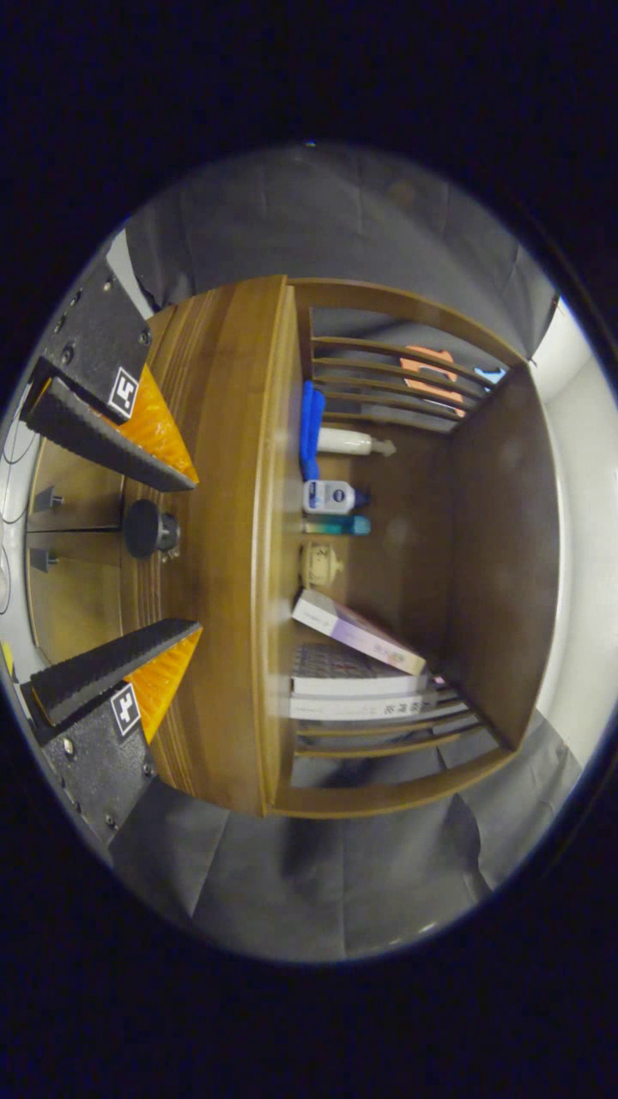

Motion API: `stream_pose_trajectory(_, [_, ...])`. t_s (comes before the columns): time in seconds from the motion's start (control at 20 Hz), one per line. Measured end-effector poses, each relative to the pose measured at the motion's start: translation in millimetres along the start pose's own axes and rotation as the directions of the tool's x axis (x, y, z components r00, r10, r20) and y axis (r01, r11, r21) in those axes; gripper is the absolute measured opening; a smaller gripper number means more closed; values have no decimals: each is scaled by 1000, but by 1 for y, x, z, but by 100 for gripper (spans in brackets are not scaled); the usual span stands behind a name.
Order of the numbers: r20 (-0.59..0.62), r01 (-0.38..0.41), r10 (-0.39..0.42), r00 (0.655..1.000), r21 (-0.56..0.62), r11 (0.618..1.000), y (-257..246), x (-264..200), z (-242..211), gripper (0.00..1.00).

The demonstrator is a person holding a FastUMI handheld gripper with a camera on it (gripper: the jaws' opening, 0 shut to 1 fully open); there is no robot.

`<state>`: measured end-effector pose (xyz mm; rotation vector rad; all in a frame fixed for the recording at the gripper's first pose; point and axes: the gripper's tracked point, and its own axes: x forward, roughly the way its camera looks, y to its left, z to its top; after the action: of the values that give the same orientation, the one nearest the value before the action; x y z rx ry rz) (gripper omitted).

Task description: Pull open the drawer, take out the items inside it, and place them on the countertop above the cabinet.

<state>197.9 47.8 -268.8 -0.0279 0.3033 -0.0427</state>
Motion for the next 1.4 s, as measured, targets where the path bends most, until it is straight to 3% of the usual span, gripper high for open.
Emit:
stream_pose_trajectory(0.25, [-48,14,-14,999,-8,1000,5,19,-20,93])
stream_pose_trajectory(0.35, [-56,11,-11,998,9,1000,5,25,-25,87])
stream_pose_trajectory(0.5, [-59,16,-13,998,46,999,6,29,-27,71])
stream_pose_trajectory(0.9, [-96,-1,10,995,85,996,12,27,-34,45])
stream_pose_trajectory(1.4, [-119,-11,19,993,68,998,11,17,-36,41])
